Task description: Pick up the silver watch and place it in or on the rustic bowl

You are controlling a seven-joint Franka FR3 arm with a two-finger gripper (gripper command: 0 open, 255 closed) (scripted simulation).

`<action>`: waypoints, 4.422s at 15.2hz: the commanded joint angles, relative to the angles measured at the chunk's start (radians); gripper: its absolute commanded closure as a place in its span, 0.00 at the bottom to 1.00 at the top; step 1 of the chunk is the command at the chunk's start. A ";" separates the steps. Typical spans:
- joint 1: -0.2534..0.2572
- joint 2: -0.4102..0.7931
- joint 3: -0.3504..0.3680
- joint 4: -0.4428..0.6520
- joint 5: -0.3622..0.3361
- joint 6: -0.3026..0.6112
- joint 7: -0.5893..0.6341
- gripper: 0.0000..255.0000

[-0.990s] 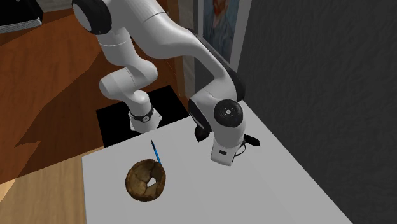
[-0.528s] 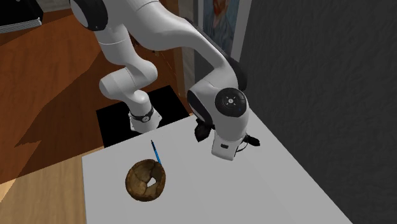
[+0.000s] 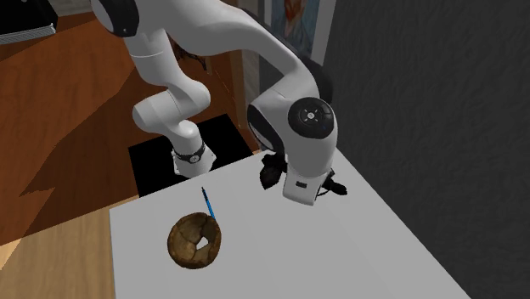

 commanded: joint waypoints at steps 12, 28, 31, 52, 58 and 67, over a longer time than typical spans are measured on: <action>-0.005 -0.043 -0.008 0.131 -0.013 -0.171 0.038 1.00; -0.159 -0.205 -0.239 0.010 -0.083 -0.300 -0.302 1.00; -0.191 -0.209 -0.287 0.014 -0.108 -0.323 -0.371 1.00; -0.291 -0.132 -0.448 -0.029 -0.177 -0.247 -0.622 1.00; -0.290 -0.113 -0.450 -0.079 -0.171 -0.179 -0.636 1.00; -0.290 -0.113 -0.450 -0.079 -0.171 -0.180 -0.636 0.00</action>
